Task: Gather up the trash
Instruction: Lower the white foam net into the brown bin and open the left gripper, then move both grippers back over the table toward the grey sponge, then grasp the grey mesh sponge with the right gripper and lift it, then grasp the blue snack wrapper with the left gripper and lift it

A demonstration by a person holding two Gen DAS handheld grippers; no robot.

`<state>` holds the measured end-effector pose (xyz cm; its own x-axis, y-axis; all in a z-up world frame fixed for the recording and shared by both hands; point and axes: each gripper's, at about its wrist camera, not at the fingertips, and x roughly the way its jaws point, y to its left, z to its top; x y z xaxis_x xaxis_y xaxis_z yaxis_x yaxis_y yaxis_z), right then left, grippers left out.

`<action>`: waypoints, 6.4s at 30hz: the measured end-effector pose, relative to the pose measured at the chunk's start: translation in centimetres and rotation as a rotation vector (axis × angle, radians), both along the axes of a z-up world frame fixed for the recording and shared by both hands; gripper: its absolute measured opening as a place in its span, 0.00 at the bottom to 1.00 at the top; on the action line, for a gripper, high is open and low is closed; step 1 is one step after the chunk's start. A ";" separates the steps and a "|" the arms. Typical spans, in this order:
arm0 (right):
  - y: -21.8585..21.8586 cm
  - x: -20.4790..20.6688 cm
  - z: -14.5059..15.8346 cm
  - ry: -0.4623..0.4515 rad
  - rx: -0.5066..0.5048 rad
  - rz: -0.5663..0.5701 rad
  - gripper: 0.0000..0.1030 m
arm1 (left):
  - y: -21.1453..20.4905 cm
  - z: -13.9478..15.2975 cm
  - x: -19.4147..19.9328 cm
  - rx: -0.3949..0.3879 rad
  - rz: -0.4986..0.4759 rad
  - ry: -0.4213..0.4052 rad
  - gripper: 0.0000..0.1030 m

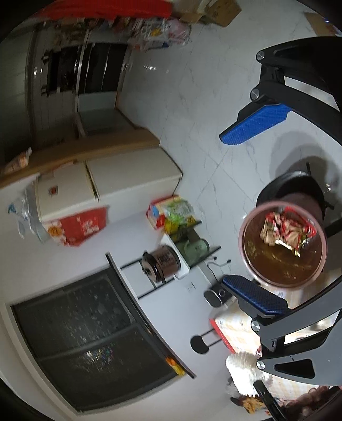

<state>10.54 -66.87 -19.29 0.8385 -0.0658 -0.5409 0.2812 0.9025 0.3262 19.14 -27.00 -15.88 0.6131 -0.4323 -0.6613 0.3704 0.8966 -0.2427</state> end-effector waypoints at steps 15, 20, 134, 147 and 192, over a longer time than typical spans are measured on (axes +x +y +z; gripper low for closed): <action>-4.1 -4.8 -2.6 0.063 0.028 -0.152 0.95 | -10.3 -7.6 5.9 0.089 -0.219 0.147 0.29; -4.3 -5.8 -3.0 0.066 0.040 -0.181 0.95 | -11.5 -9.1 7.3 0.089 -0.262 0.172 0.41; 47.3 10.5 -5.9 0.287 -0.062 0.790 0.20 | 34.7 -13.1 -9.1 -0.235 0.306 0.327 0.69; 42.9 8.7 -6.5 0.280 0.008 0.806 0.18 | 29.0 -18.2 -7.8 -0.293 0.292 0.538 0.59; 42.9 6.8 -6.5 0.252 0.004 0.811 0.17 | 32.4 -14.5 -9.9 -0.256 0.434 0.375 0.09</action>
